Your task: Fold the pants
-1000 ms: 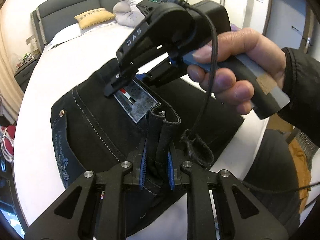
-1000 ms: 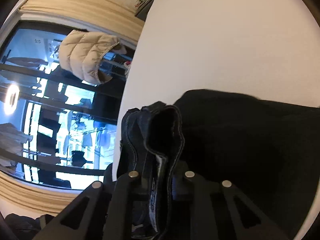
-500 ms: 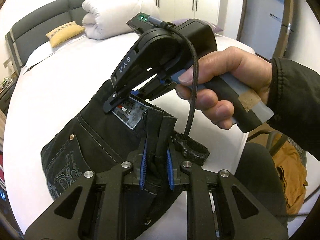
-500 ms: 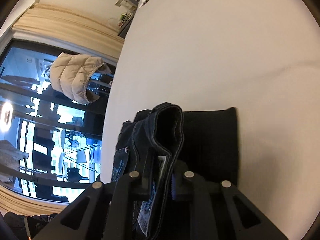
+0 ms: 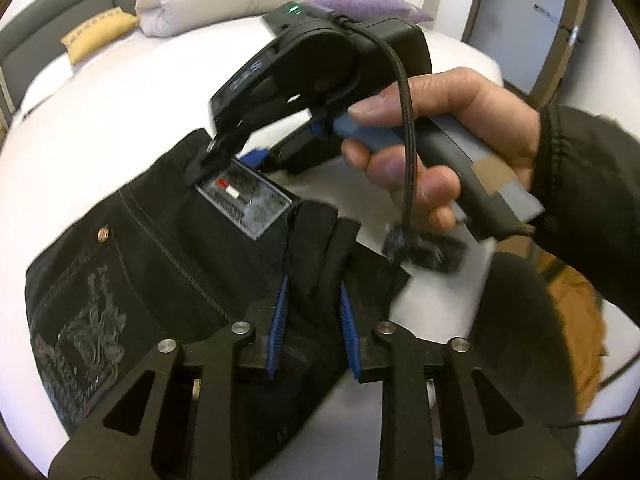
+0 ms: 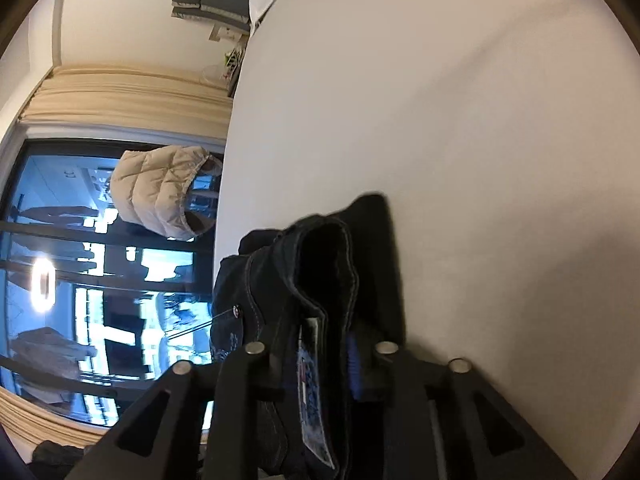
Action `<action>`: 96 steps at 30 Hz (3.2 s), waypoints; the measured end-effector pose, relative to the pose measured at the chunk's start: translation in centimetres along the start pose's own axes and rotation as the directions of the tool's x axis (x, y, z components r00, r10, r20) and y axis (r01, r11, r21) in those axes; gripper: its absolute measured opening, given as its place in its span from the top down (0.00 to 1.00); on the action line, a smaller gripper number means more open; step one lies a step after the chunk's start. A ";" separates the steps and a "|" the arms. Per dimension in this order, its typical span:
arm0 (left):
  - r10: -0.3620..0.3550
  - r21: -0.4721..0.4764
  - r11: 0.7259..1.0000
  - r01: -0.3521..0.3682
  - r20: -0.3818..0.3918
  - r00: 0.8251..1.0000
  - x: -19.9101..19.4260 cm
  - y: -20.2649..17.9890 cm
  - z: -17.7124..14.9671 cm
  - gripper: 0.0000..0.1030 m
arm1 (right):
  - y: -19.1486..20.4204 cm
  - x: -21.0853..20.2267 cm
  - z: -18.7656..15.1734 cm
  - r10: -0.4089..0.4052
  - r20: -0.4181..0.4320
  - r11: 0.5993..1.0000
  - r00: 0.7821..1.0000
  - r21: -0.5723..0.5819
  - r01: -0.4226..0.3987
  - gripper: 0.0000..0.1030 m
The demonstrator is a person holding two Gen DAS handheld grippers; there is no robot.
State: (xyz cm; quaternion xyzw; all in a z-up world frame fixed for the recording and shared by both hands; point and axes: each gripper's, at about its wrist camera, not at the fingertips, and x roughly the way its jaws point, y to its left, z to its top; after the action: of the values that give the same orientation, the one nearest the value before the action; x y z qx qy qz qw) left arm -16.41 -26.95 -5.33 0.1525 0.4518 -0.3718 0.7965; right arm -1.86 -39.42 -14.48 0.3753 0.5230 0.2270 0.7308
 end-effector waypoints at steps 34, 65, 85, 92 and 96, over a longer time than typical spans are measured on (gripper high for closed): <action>0.141 -0.316 0.936 -0.158 -0.075 0.987 -2.5 14.8 -4.9 0.77 | 5.3 -2.7 -12.3 -0.212 0.025 0.968 0.977 -0.129 0.214 1.00; -0.139 -0.688 0.716 0.118 0.025 0.990 -3.4 23.2 -8.4 0.24 | 1.4 -1.7 -4.7 -0.145 0.007 0.989 0.989 -0.021 0.145 0.34; -0.234 -0.683 0.687 0.248 0.115 0.965 -4.1 25.7 -6.0 0.84 | 9.8 -0.3 -4.3 -0.262 0.062 0.949 0.963 -0.167 0.268 0.81; -0.120 -0.624 0.760 0.182 0.140 0.983 -9.7 32.4 -2.9 0.84 | 15.0 3.3 1.1 -0.182 0.091 0.957 0.979 -0.210 0.197 0.81; -0.040 -0.611 0.785 0.099 0.110 0.993 -10.7 37.4 -1.4 0.84 | 17.1 7.6 4.1 -0.165 0.089 0.955 0.982 -0.233 0.182 0.81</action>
State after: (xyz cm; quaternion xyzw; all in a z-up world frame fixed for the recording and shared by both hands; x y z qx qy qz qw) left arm 6.67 4.08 -0.69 -0.1490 0.5167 -0.2402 0.8082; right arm 5.67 -24.64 -4.84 0.2445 0.4975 0.2104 0.8053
